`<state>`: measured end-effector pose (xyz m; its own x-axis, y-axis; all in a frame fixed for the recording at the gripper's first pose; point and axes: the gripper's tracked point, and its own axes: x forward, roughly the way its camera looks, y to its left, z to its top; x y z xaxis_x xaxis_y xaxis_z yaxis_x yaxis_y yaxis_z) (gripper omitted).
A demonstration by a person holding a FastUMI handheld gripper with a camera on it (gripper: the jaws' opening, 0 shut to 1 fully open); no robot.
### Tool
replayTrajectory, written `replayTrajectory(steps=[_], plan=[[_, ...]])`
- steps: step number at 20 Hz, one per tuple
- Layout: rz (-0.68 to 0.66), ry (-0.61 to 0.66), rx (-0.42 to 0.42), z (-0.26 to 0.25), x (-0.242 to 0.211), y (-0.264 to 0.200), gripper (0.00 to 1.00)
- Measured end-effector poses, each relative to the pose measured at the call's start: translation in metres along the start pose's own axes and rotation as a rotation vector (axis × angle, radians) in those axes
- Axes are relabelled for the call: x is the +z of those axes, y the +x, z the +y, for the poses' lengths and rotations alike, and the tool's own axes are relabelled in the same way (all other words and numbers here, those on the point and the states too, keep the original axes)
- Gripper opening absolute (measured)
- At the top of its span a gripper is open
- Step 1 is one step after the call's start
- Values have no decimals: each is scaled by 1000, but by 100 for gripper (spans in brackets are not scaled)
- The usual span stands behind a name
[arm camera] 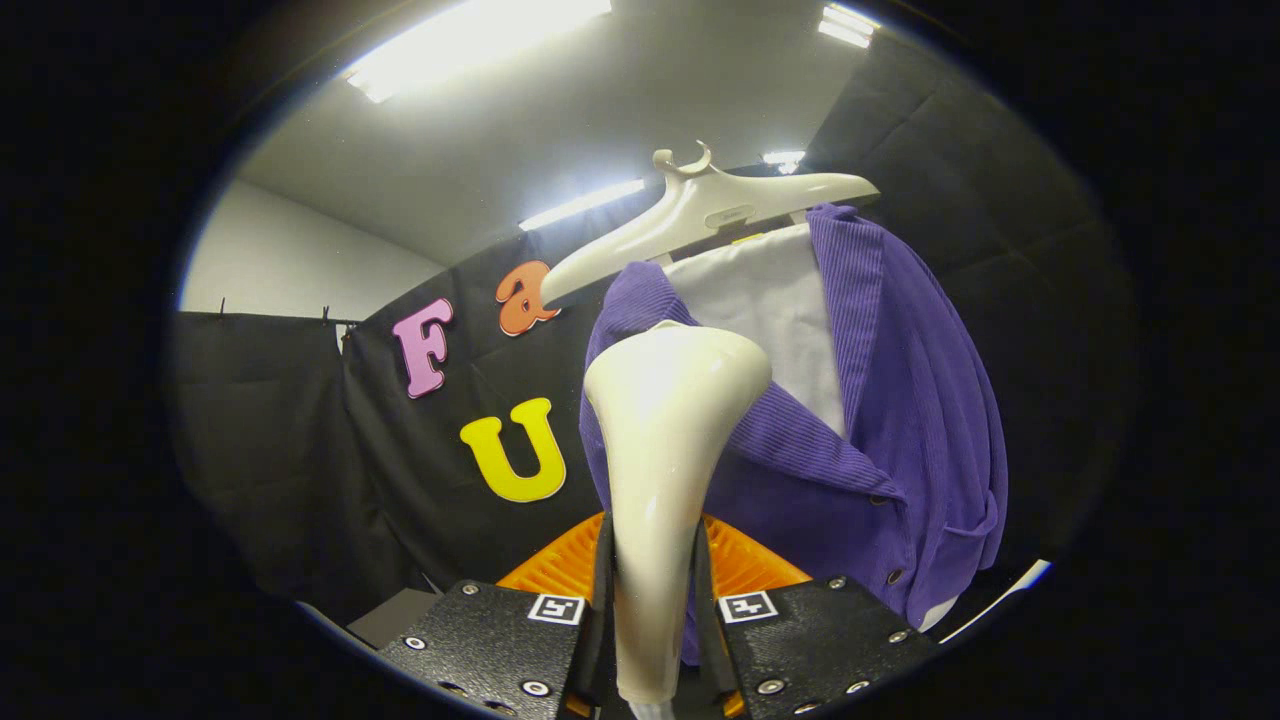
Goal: Iron the clothes twice with a garment steamer, once on the left side and once on the right side.
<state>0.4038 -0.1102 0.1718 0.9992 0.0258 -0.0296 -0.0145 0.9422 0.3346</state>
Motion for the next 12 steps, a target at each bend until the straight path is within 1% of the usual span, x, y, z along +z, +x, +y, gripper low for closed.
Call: replayTrajectory(steps=[2, 5, 12], plan=[[35, 4, -15, -9, -15, 7, 34], [73, 21, -23, -21, -36, 4, 35], [188, 16, -41, -41, -98, -14, 35]])
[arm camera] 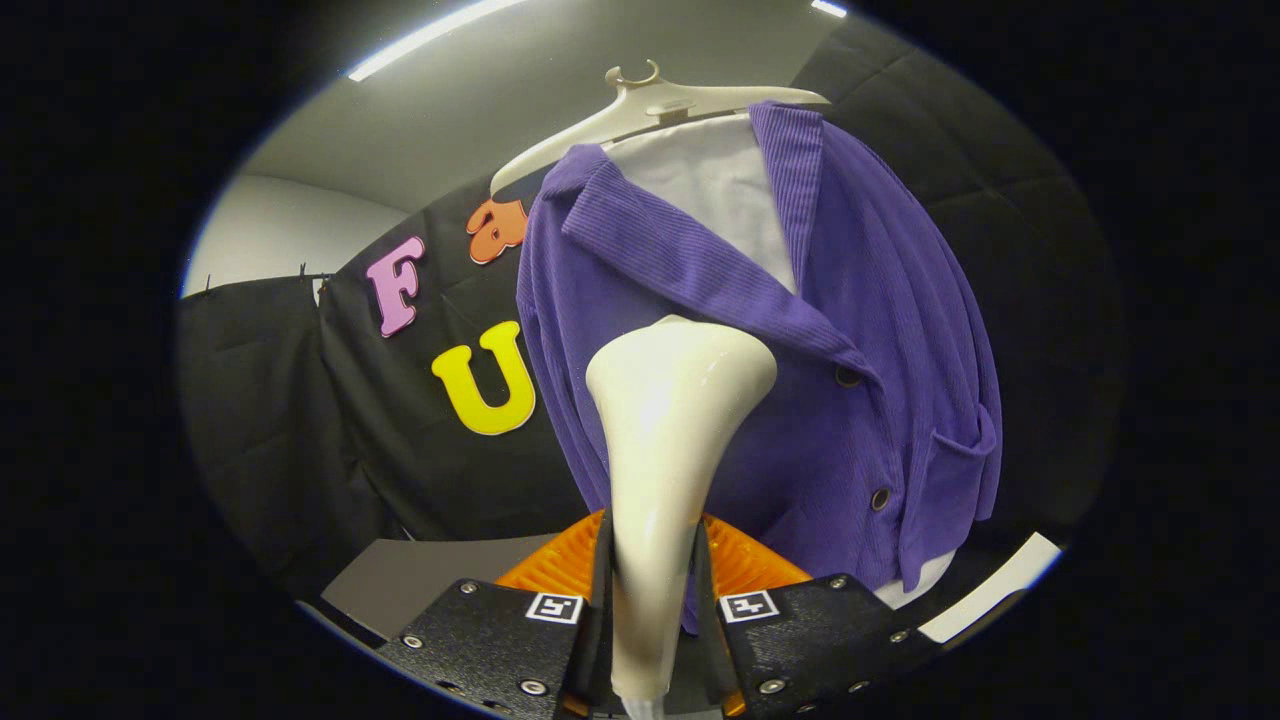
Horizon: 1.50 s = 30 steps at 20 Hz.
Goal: Iron the clothes twice with a garment steamer, once on the left side and once on the right side.
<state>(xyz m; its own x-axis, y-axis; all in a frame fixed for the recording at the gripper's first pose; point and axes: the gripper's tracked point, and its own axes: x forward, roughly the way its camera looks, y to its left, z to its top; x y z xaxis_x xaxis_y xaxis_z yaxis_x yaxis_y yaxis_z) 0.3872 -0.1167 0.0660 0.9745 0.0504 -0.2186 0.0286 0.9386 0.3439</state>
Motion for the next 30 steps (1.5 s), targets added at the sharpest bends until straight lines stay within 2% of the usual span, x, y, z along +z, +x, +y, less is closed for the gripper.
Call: replayTrajectory(steps=[15, 24, 30], plan=[[206, 45, -73, -33, -136, -10, 36], [264, 87, -105, -56, -207, -5, 36], [327, 100, -139, -80, -249, -21, 37]])
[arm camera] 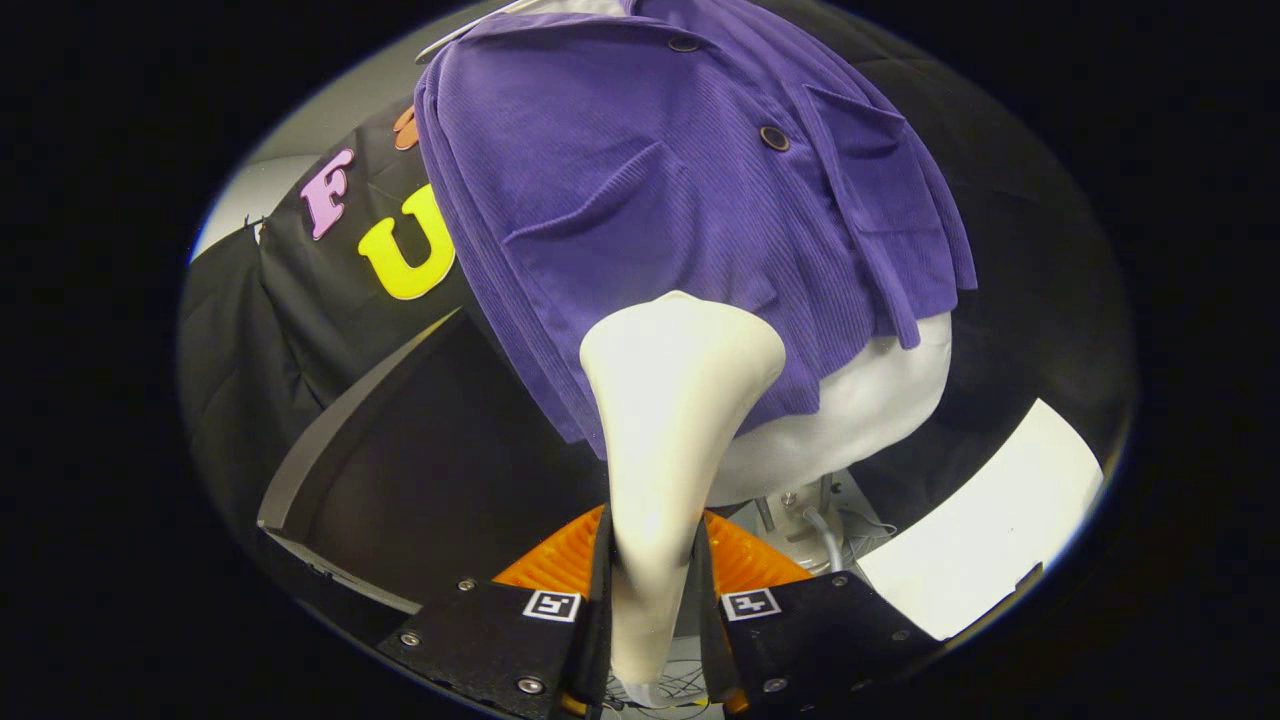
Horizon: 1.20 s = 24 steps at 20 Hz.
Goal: Iron the clothes twice with a garment steamer, once on the left side and once on the right side.
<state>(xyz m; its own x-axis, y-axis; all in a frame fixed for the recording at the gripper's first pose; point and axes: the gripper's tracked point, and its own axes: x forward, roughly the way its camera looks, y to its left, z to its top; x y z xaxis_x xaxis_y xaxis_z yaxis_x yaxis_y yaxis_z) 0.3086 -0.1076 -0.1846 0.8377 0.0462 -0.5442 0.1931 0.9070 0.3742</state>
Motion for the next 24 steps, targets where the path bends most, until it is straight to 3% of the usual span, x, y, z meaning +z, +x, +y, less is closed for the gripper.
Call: replayTrajectory(steps=[5, 12, 16, 24], plan=[[-64, 2, 24, 8, 2, -37, 37], [-288, -32, 94, 32, 86, -121, 36], [-407, -67, 92, 35, 139, -157, 37], [-589, -93, 116, 39, 245, -197, 38]])
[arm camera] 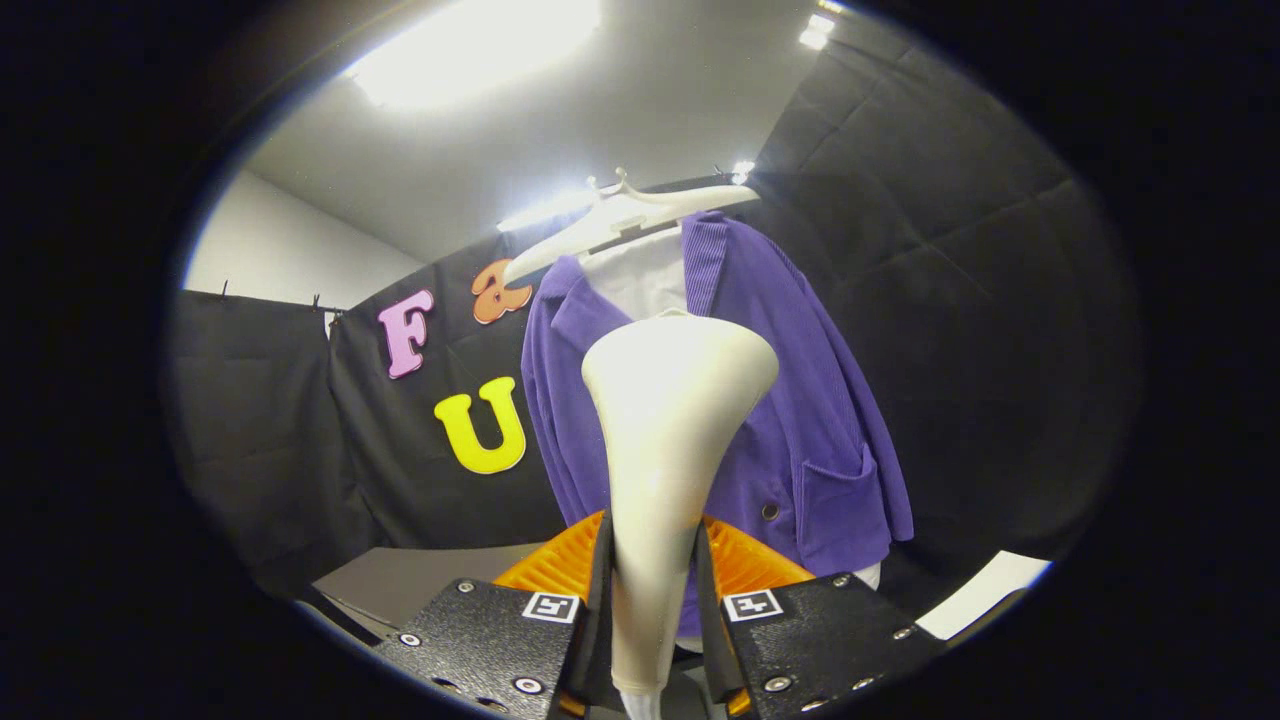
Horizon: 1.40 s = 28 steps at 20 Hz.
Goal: Iron the clothes twice with a garment steamer, once on the left side and once on the right side.
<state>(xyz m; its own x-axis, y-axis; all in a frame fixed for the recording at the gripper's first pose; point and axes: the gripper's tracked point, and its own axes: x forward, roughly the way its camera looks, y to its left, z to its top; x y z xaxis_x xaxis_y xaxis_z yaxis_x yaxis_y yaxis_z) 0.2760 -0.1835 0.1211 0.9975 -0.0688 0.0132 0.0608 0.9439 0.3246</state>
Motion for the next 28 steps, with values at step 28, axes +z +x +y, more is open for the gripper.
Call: replayTrajectory(steps=[28], plan=[[30, 166, -137, -88, 5, 137, 38]])
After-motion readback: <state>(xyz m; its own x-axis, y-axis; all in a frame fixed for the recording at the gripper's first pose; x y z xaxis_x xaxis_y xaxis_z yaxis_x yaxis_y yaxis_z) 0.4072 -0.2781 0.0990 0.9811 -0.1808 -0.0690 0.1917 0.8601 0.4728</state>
